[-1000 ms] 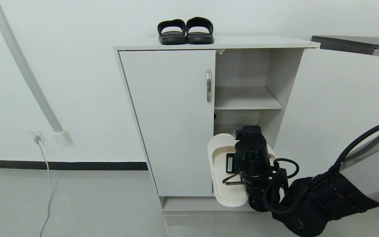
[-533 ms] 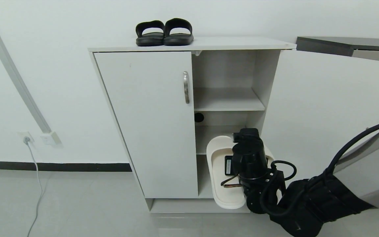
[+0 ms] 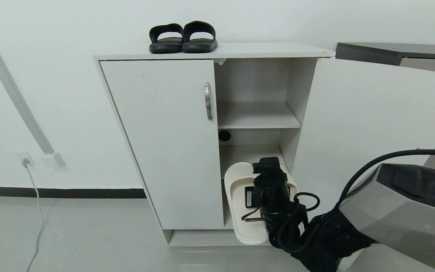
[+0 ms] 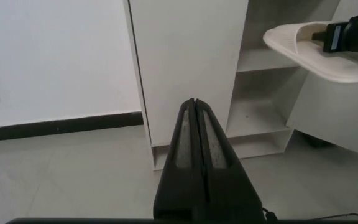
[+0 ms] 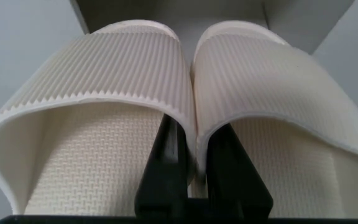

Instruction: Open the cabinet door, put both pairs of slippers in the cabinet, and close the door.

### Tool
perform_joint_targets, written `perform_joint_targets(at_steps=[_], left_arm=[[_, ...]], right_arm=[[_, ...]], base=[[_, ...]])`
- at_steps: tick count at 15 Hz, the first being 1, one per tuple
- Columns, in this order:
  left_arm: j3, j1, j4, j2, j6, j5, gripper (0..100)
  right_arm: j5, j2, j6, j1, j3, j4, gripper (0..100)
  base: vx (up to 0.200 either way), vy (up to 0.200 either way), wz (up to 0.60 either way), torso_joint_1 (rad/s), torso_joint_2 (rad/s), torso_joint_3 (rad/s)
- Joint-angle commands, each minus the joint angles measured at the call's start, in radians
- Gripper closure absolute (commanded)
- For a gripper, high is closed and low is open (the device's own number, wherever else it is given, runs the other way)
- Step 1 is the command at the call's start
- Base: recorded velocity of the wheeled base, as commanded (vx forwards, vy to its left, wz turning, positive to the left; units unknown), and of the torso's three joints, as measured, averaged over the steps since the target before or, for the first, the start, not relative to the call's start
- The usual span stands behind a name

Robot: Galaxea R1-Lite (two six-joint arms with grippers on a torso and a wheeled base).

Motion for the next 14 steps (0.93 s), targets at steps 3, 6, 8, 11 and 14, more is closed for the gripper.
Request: perform_joint_targets(at_steps=[3,6,8,11,14], left_arm=[[0.0,0.002,0.0,0.002,0.001,0.001,100],[0.0,0.0,0.0,0.002,0.0,0.001,100],[0.0,0.002,0.0,0.002,0.0,0.001,100],[0.0,0.002,0.0,0.002,-0.002,0.001,100],[0.0,0.002,0.0,0.002,0.0,0.001,100]], right_arm=[[0.007,0.083,-0.006,0.001,0.01,-0.029,100],[0.007,0.103,-0.005,-0.001,0.008,-0.036,100],[0.007,0.109,-0.002,-0.002,0.007,-0.037,100],[0.007,0.123,0.0,-0.01,0.004,-0.037,100],[0.008,0.138,0.0,-0.011,0.002,-0.048,100]], base=[[0.0,0.0,0.0,0.0,0.0,0.0],[0.0,0.0,0.0,0.0,0.0,0.0],[0.0,0.0,0.0,0.0,0.0,0.0],[0.0,0.0,0.0,0.0,0.0,0.0],[0.0,0.0,0.0,0.0,0.0,0.0]])
